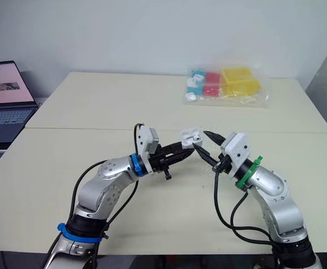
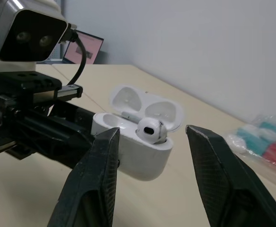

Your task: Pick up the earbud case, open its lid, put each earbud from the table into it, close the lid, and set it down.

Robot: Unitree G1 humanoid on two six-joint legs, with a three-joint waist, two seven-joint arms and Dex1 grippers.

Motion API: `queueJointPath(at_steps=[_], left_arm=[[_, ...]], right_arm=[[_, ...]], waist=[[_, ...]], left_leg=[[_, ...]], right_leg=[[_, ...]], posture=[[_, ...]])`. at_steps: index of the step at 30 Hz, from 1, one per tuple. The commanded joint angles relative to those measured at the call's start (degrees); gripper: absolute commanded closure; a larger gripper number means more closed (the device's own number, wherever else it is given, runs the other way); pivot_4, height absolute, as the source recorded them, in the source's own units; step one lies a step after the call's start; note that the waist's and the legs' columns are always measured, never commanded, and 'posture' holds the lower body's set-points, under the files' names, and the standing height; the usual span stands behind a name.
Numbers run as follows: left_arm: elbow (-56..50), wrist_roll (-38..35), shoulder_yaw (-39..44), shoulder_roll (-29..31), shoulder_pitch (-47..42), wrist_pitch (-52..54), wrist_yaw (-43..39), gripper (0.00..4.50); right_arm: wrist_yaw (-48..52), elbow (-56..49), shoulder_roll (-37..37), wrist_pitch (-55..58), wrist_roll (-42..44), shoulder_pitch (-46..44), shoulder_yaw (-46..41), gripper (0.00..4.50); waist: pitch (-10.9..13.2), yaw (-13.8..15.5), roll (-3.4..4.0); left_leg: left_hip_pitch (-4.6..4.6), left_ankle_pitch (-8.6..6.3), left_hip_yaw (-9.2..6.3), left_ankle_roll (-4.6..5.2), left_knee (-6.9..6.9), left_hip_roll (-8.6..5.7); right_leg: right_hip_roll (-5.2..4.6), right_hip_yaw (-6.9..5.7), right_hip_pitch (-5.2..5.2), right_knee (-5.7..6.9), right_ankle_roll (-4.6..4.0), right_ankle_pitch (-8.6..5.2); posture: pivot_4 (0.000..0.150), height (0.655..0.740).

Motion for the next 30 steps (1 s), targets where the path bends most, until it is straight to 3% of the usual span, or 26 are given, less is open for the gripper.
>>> queueJointPath(at_steps=[1, 9, 17, 23, 30], left_arm=[[-2.6, -0.7, 0.4, -0.3, -0.6, -1.5, -0.2, 3.74], [-0.7, 0.7, 0.5, 0.5, 1.0, -4.3, -0.7, 3.74], [0.3, 2.0, 0.2, 1.8, 1.6, -7.1, -2.0, 3.74], [0.6, 2.4, 0.2, 2.5, 2.2, -8.4, -2.7, 3.74], [0.6, 3.4, -0.6, 2.6, 2.9, -9.8, -3.5, 3.74]], right_arm=[[0.3, -4.7, -1.0, 1.9, 3.1, 0.3, -2.5, 2.42], [1.6, -13.4, -8.0, 13.5, 16.5, 0.1, -11.1, 2.42], [4.9, -13.5, -19.4, 23.7, 30.4, 3.1, -22.6, 2.42], [2.6, -11.6, -23.3, 26.9, 27.0, 9.3, -24.4, 2.42], [-3.3, -10.2, -20.4, 25.4, 19.0, 11.9, -20.2, 2.42]], waist=[[0.0, 0.0, 0.0], [0.0, 0.0, 0.0], [0.0, 0.3, -0.01], [0.0, 0.4, -0.01], [0.0, 0.3, -0.02]], left_leg=[[0.0, 0.0, 0.0, 0.0, 0.0, 0.0], [0.0, 0.0, -0.02, 0.0, -0.01, 0.01], [-0.04, 0.0, 0.05, 0.0, -0.02, -0.01], [-0.06, -0.01, 0.08, 0.0, -0.05, -0.01], [-0.05, 0.0, 0.08, 0.0, -0.04, 0.0]], right_leg=[[0.0, 0.01, 0.0, 0.0, 0.0, 0.0], [0.0, 0.0, 0.0, -0.03, 0.0, 0.0], [0.0, -0.06, 0.01, -0.1, -0.01, -0.01], [0.0, -0.05, 0.01, -0.15, -0.01, -0.01], [0.01, -0.05, 0.0, -0.15, 0.0, -0.01]], posture=[[0.15, 0.7345], [0.15, 0.7345], [0.15, 0.7345], [0.15, 0.7345], [0.15, 0.7345]])
